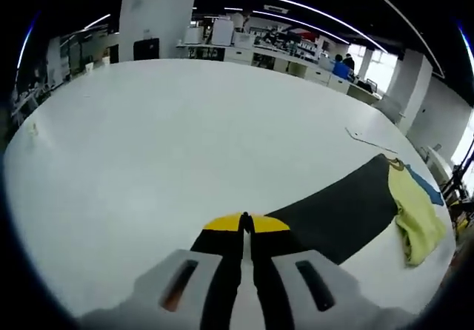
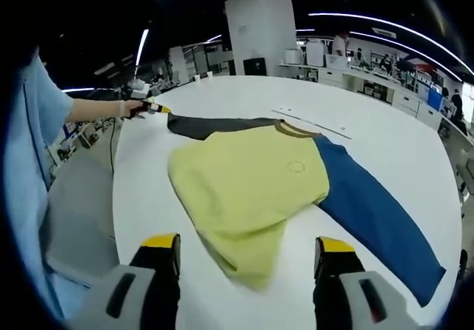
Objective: Fold the garment on the visible template until the final outline fits inside the template.
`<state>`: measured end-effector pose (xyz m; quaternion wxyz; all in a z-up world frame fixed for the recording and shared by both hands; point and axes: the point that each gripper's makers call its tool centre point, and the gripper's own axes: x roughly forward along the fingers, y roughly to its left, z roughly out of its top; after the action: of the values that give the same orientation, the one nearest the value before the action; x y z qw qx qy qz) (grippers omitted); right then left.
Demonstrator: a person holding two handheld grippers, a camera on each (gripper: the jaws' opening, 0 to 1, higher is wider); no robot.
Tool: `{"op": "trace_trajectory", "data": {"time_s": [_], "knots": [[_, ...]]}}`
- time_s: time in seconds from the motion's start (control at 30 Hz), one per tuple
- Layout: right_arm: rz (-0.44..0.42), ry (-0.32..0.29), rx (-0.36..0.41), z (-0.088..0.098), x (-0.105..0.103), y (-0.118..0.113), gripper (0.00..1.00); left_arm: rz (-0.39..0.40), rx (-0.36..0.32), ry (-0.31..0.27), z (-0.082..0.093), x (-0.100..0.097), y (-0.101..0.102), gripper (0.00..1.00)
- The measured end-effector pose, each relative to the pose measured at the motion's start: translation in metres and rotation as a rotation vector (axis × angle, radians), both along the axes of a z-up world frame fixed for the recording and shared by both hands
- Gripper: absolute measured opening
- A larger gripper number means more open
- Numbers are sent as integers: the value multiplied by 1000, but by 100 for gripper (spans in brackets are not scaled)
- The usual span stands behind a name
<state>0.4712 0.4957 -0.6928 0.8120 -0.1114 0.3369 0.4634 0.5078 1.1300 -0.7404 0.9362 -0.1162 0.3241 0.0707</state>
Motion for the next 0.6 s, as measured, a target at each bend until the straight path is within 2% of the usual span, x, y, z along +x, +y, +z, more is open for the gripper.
{"op": "trace_trajectory", "data": {"time_s": [0.27, 0.6], "knots": [[-34, 2, -21, 0, 2, -9, 73, 1, -11, 27, -22, 8, 4, 0], [-31, 18, -28, -5, -2, -4, 73, -9, -31, 23, -30, 0, 3, 0]]}}
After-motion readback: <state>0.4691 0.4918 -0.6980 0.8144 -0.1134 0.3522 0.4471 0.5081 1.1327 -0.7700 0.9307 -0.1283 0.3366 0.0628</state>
